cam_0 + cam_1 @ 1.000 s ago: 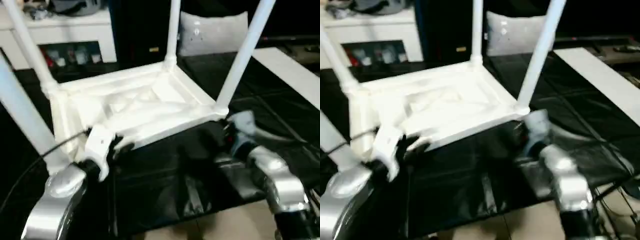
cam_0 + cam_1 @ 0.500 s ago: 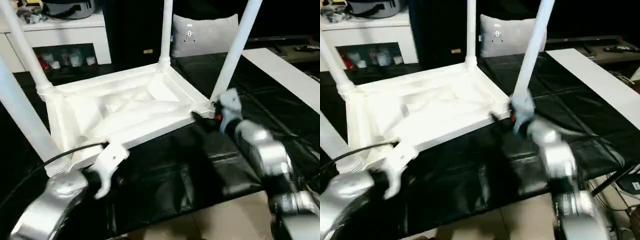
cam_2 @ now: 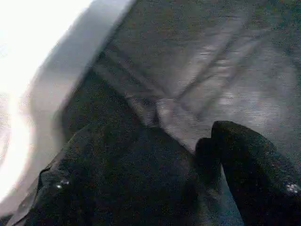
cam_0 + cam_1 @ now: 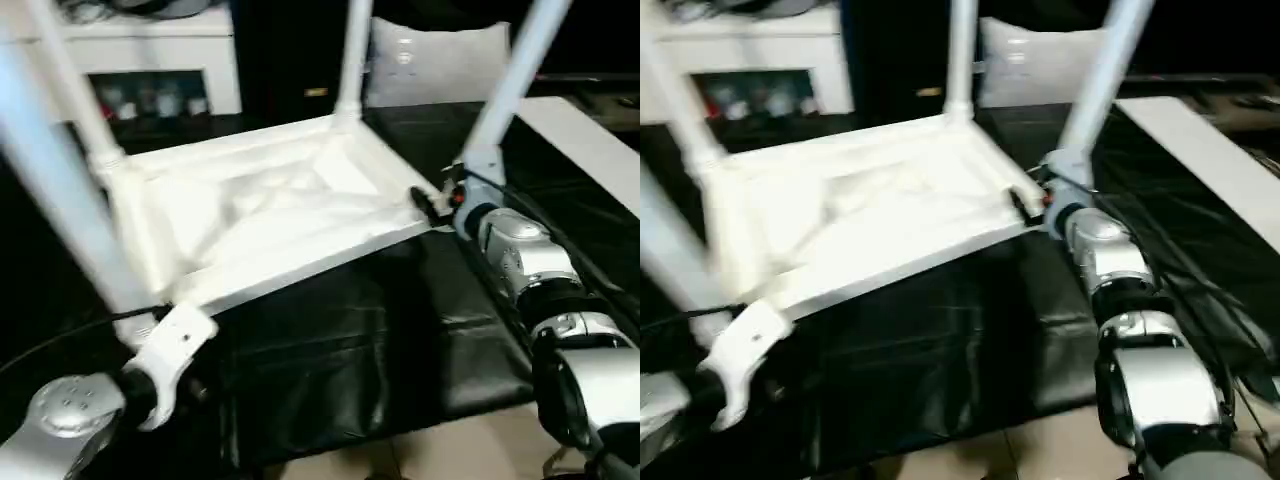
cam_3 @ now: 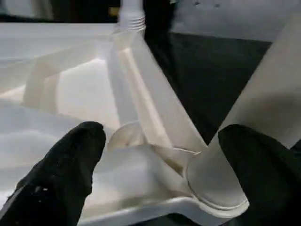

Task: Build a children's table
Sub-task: Rotate table base

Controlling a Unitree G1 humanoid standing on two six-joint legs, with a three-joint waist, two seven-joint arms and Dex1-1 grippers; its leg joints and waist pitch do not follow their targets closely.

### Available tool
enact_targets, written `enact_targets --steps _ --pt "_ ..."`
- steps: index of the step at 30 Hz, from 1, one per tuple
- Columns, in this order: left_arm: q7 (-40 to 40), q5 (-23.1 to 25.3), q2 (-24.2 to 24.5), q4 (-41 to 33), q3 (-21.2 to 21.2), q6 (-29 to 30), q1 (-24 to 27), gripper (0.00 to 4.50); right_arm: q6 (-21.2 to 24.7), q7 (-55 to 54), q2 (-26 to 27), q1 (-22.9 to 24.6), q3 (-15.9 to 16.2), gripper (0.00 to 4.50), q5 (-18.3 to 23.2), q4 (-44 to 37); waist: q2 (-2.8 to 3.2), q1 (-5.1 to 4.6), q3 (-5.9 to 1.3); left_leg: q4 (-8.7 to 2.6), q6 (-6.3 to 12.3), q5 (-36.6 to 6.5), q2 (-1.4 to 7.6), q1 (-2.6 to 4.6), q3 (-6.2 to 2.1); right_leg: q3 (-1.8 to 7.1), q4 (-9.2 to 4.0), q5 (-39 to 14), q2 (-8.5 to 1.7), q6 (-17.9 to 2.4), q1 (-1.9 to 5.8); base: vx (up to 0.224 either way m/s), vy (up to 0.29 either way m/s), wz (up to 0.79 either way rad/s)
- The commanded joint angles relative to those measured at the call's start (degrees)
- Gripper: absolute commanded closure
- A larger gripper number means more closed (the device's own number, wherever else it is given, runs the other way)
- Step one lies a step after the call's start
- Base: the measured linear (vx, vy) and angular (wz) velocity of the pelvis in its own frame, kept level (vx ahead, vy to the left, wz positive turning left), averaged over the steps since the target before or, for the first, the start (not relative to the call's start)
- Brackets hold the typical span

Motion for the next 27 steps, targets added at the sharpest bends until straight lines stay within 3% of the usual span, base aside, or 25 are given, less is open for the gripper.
enact_targets --steps 1,2,3,5,6,9,12,16,17,18,19,22,23,24,25,26,27 --pt "2.13 2.11 -0.38 1.26 1.75 -1.53 -0.4 0.83 -2.18 -5.64 -3.42 -1.7 -3.71 0.0 1.0 1.75 0.55 -0.41 -3.02 -4.21 -2.52 -21.09 2.31 3.35 -0.91 0.92 -4.23 -12.87 -0.95 -8.4 0.14 0.0 0.0 0.0" --pt "2.9 2.51 -0.41 1.5 2.04 -1.7 -0.83 0.83 -3.55 -6.72 -4.18 -2.22 -4.07 0.0 0.96 3.24 0.5 -0.26 -2.98 -4.18 -2.87 -21.76 2.2 3.44 -0.94 0.89 -4.28 -13.68 -0.94 -8.07 0.06 0.0 0.0 0.0" --pt "3.79 2.91 -0.76 2.31 2.33 -2.34 -1.53 0.83 -4.69 -7.04 -5.04 -2.25 -4.21 0.0 0.77 4.02 0.16 -0.41 -3.37 -4.12 -3.37 -22.52 2.22 3.39 -0.91 0.88 -4.24 -14.48 -0.91 -7.58 0.21 0.0 0.0 0.0" --pt "4.97 2.78 -1.37 3.25 2.86 -3.53 -2.11 0.83 -6.13 -6.56 -5.82 -2.09 -4.23 0.0 0.32 4.91 0.25 -0.16 -3.19 -4.17 -3.92 -23.19 2.13 3.21 -1.0 0.82 -4.31 -15.33 -0.94 -6.7 0.19 0.0 0.0 0.0" --pt "5.14 2.25 -1.84 3.49 3.4 -4.32 -2.06 0.83 -6.77 -5.44 -5.99 -1.55 -4.14 0.0 0.09 4.7 0.01 -0.24 -3.2 -4.14 -3.86 -23.31 2.01 2.91 -1.04 0.79 -4.39 -15.8 -0.97 -6.13 0.41 0.0 0.0 0.0" --pt "3.7 0.07 -2.76 3.65 5.59 -7.13 -0.83 0.83 -7.4 -1.53 -5.69 1.36 -3.99 0.0 0.02 1.76 -0.18 -1.41 -3.62 -3.92 -3.19 -23.14 1.83 2.2 -1.21 0.68 -4.65 -17.07 -1.2 -5.82 0.8 0.0 0.0 0.0" --pt "0.82 -3.87 -3.88 3.76 9.23 -8.68 0.65 0.64 -7.1 2.66 -5.07 6.03 -2.58 0.0 0.08 -3.73 -0.3 -2.36 -3.93 -3.79 -2.41 -21.81 1.95 1.92 -1.26 0.65 -4.37 -14.94 -1.1 -6.95 0.92 0.0 0.0 0.0" --pt "-3.32 -6.73 -2.6 3.87 11.14 -11.46 2.16 0.42 -5.22 6.7 -4.11 10.97 -1.68 0.0 1.96 -10.3 -0.22 -2.53 -4.16 -3.76 -0.97 -20.33 2.11 2.05 -1.15 0.75 -4.32 -12.37 -0.87 -8.1 0.99 0.0 0.0 0.0" --pt "-5.33 -7.89 -0.97 3.8 11.78 -11.04 2.78 0.29 -4.51 8.07 -3.55 14.2 -0.41 0.0 2.52 -14.89 0.35 -2.4 -4.24 -3.78 -0.8 -20.67 2.22 2.36 -1.13 0.77 -4.21 -12.22 -0.9 -8.77 0.84 0.0 0.0 0.0" --pt "-6.39 -8.27 0.04 3.91 12.24 -10.95 2.71 0.08 -2.98 9.73 -3.38 17.46 1.4 0.0 2.88 -20.04 0.27 -2.32 -4.15 -3.82 -0.81 -20.86 2.23 2.45 -1.03 0.79 -4.34 -12.35 -0.79 -8.56 0.72 0.0 0.0 0.0" --pt "-6.68 -8.7 0.22 4.09 12.51 -10.6 2.06 0.08 -1.39 11.18 -3.24 20.81 3.3 0.0 3.2 -25.33 0.97 -2.04 -4.01 -4.14 -1.09 -20.97 2.27 2.5 -1.23 0.86 -4.22 -12.45 -0.68 -8.01 0.9 0.0 0.0 0.0" --pt "-4.26 -9.49 -2.25 4.0 11.38 -9.38 -0.72 0.02 2.52 13.54 -2.8 26.89 6.29 0.0 4.61 -35.79 0.7 -1.93 -3.99 -4.44 -2.61 -23.44 2.54 2.92 -1.25 0.97 -4.38 -13.29 -0.59 -7.85 0.59 0.0 0.0 0.0" --pt "-3.02 -9.76 -3.71 3.9 10.69 -8.85 -1.74 0.02 3.62 13.76 -2.59 28.6 6.95 0.0 4.88 -38.84 0.81 -1.52 -3.8 -4.53 -3.38 -25.08 2.72 3.43 -1.13 1.15 -4.74 -14.69 -0.61 -7.62 0.18 0.0 0.0 0.0" --pt "0.22 -8.8 -6.84 4.48 8.61 -9.05 -3.36 0.02 6.72 14.85 -1.8 31.99 7.66 0.0 6.37 -45.38 1.96 -1.43 -3.82 -4.51 -3.99 -25.66 2.6 3.58 -1.37 1.22 -4.58 -14.9 -0.74 -7.69 0.1 0.0 0.0 0.0" --pt "1.26 -8.28 -7.96 4.8 7.7 -9.47 -3.74 0.02 7.91 15.29 -1.52 33.1 7.94 0.0 7.19 -47.58 1.39 -1.52 -3.86 -4.73 -4.36 -26.42 2.71 3.44 -1.45 1.19 -4.73 -14.81 -0.64 -7.02 0.46 0.0 0.0 0.0" --pt "2.45 -7.58 -9.51 4.96 6.26 -10.32 -4.21 0.02 8.65 15.02 -1.15 34.16 8.33 0.0 7.75 -49.7 1.51 -1.49 -3.8 -4.75 -4.38 -26.4 2.56 3.26 -1.56 1.2 -4.72 -14.91 -0.64 -6.7 0.53 0.0 0.0 0.0" --pt "2.85 -7.36 -10.14 5.04 5.63 -10.81 -4.35 0.02 9.03 14.83 -0.95 34.72 8.46 0.0 7.87 -50.79 1.21 -1.53 -3.88 -4.76 -4.21 -26.33 2.52 2.98 -1.58 1.23 -4.87 -16.03 -0.93 -6.09 0.75 0.0 0.0 0.0"
